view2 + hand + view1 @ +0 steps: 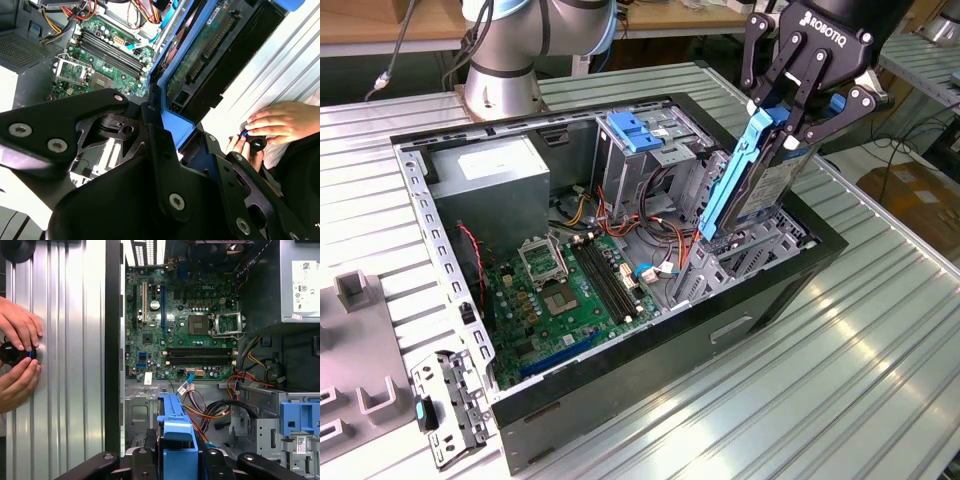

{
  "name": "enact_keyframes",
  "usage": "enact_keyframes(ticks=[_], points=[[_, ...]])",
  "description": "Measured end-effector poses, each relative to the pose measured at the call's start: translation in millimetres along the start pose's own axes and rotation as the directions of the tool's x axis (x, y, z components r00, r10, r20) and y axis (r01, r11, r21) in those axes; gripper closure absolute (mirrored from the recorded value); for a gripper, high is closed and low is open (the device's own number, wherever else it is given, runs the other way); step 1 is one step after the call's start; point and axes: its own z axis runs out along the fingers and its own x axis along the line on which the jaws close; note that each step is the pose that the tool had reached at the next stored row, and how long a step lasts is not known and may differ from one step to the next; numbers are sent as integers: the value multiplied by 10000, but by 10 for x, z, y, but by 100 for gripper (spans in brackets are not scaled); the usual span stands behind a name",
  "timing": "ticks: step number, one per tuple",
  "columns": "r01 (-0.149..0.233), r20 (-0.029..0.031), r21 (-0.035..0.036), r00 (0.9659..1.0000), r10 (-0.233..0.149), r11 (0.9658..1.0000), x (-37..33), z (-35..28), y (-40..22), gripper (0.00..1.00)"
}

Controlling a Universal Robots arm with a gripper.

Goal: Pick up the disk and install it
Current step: 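Insert the disk into the insertion slot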

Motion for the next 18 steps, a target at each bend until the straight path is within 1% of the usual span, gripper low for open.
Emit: enact_keyframes(ticks=[7,11,13,15,18], points=[[1,1,0,10000,-1,10000,0,20,-8,63],[0,0,0,10000,0,10000,0,56,-46,63],[1,-1,0,10000,-1,10000,-1,86,-84,63],[2,2,0,10000,-2,10000,3,111,-89,63],[7,-1,0,10000,-7,10000,11,129,-100,63]])
